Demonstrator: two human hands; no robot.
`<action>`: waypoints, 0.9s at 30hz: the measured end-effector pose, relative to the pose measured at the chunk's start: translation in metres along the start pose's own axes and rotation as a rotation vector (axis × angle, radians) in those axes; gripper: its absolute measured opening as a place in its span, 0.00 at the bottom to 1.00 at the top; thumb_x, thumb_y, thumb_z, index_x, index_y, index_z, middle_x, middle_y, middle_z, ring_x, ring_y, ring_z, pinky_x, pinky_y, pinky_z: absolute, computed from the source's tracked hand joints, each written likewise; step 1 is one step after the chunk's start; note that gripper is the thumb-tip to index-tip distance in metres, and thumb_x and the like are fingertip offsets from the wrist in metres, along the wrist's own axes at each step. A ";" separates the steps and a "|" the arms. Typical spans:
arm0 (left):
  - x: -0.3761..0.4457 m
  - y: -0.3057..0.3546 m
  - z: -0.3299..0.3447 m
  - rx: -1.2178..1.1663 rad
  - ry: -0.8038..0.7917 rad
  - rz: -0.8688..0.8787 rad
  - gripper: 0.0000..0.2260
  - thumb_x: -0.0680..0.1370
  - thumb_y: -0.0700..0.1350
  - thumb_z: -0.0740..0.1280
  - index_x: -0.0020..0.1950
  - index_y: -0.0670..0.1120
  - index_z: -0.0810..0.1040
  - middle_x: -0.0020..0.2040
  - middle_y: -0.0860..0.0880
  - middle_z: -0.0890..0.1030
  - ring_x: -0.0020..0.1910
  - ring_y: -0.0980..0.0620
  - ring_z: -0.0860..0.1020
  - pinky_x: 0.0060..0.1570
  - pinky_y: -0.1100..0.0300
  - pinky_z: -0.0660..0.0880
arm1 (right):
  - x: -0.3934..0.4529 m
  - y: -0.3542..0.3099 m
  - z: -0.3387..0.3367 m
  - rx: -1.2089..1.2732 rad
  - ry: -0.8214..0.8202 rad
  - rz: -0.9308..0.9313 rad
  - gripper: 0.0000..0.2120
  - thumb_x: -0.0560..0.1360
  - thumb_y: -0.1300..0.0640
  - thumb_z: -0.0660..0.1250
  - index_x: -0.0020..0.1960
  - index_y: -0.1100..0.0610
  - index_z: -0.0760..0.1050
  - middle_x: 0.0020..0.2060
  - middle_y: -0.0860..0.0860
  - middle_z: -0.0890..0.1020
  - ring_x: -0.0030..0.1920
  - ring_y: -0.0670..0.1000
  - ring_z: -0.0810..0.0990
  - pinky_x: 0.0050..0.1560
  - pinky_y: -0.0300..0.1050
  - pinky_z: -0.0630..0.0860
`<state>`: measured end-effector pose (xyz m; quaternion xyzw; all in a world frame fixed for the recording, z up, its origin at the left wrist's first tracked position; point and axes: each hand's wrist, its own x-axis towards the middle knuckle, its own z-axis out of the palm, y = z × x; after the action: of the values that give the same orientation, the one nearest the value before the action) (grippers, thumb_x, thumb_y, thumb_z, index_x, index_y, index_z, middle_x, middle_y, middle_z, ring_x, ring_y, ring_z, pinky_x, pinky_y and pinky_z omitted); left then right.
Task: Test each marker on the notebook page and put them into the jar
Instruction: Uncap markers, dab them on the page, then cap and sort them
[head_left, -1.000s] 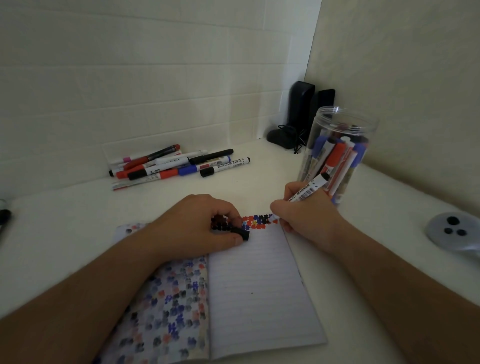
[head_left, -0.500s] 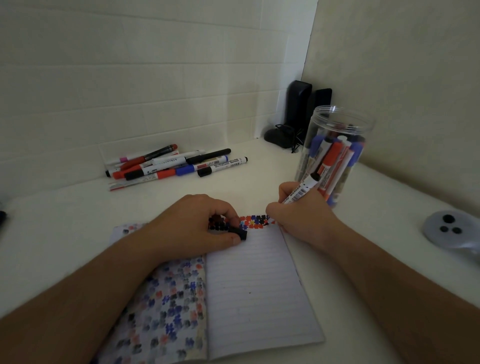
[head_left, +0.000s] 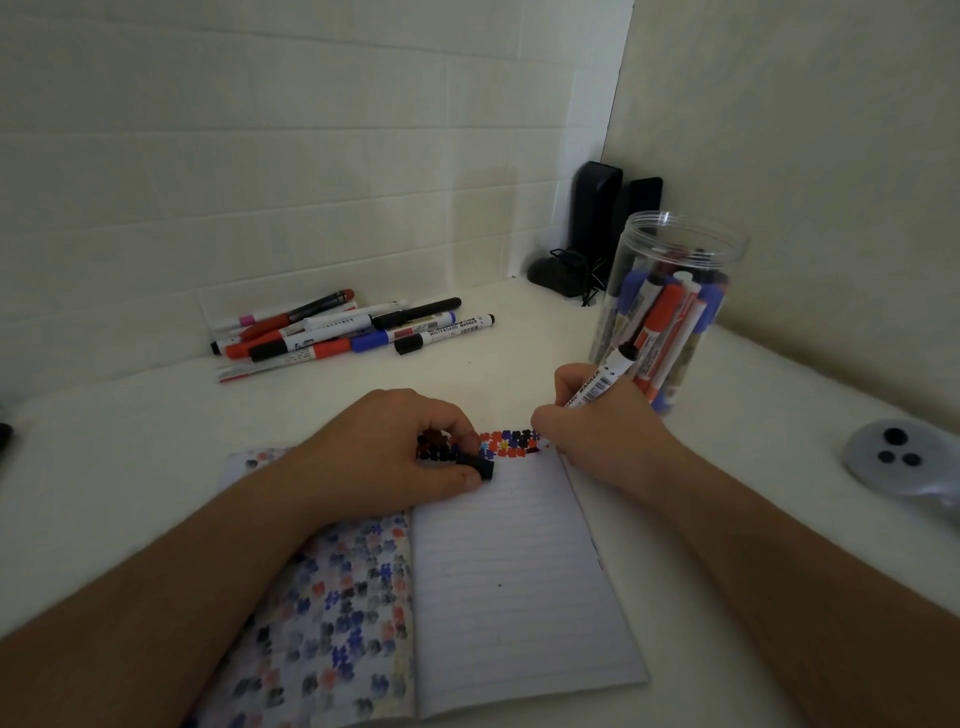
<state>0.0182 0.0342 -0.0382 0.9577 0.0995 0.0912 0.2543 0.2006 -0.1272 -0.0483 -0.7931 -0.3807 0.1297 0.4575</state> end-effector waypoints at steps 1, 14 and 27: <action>0.000 0.000 0.000 -0.003 -0.002 0.002 0.10 0.74 0.59 0.74 0.53 0.61 0.82 0.51 0.64 0.82 0.51 0.66 0.78 0.55 0.64 0.76 | 0.000 0.000 0.000 0.029 0.005 0.005 0.17 0.69 0.61 0.72 0.32 0.54 0.63 0.27 0.51 0.71 0.31 0.52 0.72 0.31 0.43 0.71; -0.001 0.000 0.000 -0.005 0.002 0.008 0.10 0.73 0.60 0.73 0.53 0.61 0.82 0.50 0.64 0.82 0.51 0.66 0.78 0.55 0.62 0.77 | -0.002 0.001 -0.001 0.078 -0.031 0.024 0.17 0.70 0.61 0.72 0.32 0.54 0.64 0.25 0.50 0.72 0.30 0.52 0.75 0.32 0.43 0.72; -0.001 0.001 -0.001 0.004 -0.004 0.001 0.09 0.73 0.60 0.74 0.52 0.62 0.81 0.51 0.64 0.82 0.51 0.67 0.77 0.53 0.68 0.75 | -0.002 0.002 -0.002 0.067 -0.037 0.005 0.17 0.69 0.60 0.72 0.32 0.53 0.63 0.27 0.52 0.70 0.31 0.53 0.72 0.34 0.47 0.71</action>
<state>0.0170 0.0336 -0.0371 0.9584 0.0985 0.0892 0.2528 0.2015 -0.1301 -0.0489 -0.7758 -0.3825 0.1581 0.4762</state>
